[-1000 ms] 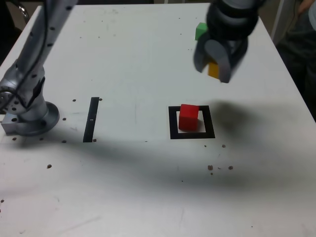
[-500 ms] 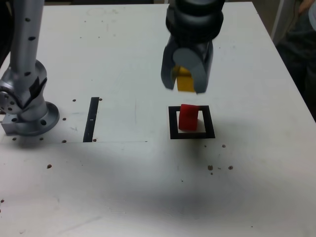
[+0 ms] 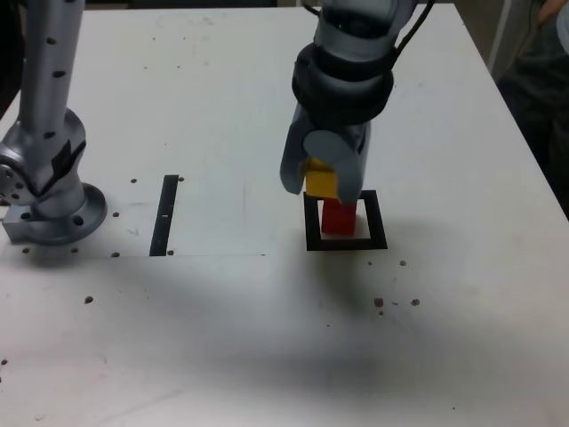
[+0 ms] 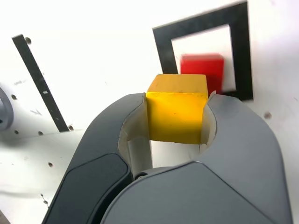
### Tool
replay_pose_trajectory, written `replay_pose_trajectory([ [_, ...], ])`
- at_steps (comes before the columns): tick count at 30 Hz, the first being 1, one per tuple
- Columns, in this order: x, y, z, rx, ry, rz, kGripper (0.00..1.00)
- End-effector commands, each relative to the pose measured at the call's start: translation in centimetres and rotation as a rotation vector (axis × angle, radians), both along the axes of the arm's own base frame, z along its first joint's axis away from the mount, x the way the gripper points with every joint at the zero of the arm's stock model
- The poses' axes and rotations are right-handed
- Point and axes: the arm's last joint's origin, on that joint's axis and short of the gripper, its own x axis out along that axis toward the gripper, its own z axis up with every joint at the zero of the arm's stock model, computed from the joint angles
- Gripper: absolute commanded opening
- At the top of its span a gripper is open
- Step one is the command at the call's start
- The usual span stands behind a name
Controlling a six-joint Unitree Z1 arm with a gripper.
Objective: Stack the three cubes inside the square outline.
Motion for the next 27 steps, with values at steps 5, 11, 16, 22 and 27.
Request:
replay_pose_trajectory([
  [5,0.5,0.2,-0.8,-0.023,-0.001,-0.004,0.15],
  [11,0.7,0.0,-0.9,-0.04,0.0,-0.005,0.15],
  [16,0.9,0.0,-1.1,-0.045,-0.005,-0.008,0.15],
  [22,1.1,-0.1,-1.3,-0.045,-0.014,-0.01,0.26],
  [27,1.2,0.0,-1.5,-0.041,-0.009,-0.011,0.38],
])
